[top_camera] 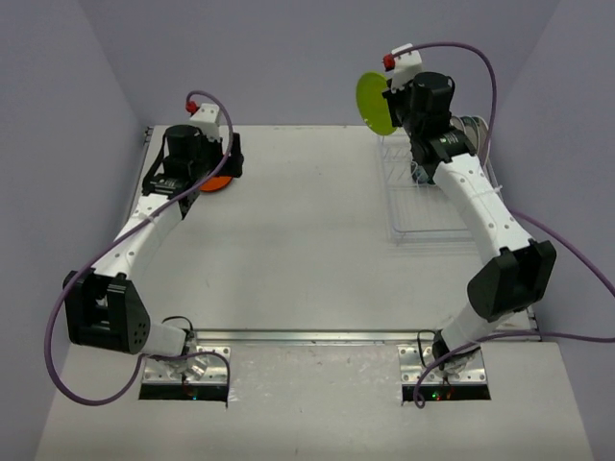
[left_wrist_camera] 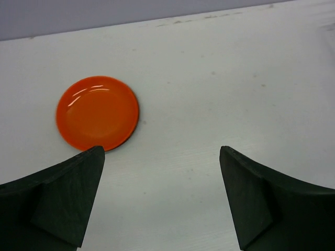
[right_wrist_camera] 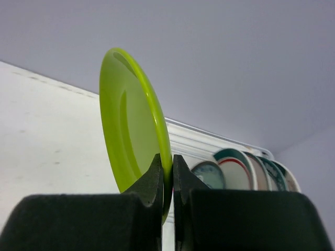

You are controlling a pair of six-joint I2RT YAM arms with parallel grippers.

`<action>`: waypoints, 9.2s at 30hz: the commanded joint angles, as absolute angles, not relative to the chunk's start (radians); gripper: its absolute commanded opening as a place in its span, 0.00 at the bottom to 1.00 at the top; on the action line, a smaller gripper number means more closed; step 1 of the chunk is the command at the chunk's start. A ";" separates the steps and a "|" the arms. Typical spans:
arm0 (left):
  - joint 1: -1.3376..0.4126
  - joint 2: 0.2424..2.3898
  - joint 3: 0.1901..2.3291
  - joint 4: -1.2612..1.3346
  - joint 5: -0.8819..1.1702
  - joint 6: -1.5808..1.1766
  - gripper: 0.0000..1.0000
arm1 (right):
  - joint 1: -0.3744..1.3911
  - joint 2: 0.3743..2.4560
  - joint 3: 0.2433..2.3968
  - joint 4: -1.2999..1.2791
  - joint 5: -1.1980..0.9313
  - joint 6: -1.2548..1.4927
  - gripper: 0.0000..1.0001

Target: Unload the plates from the dish rack

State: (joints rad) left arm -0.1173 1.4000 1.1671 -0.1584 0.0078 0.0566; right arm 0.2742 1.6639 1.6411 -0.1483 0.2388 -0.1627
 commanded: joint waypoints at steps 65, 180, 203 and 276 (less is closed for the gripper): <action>0.319 2.115 1.745 -0.439 0.283 -0.242 0.94 | 0.200 1.559 1.330 -0.383 -0.041 0.139 0.99; -0.149 1.457 1.203 -0.388 0.825 0.086 0.46 | 0.476 1.608 1.486 -0.290 -0.562 0.229 0.00; 0.251 1.802 1.474 -0.352 0.520 -0.146 0.00 | 0.393 1.557 1.400 -0.322 -0.166 0.249 0.99; 0.037 1.281 1.052 -0.021 -0.138 0.166 0.76 | -0.057 2.057 1.830 -0.267 0.344 -0.107 0.35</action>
State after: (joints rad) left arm 0.0341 1.2911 1.0458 -0.0635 -0.1406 0.1608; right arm -0.0605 2.0423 1.7870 -0.3187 0.3039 -0.0873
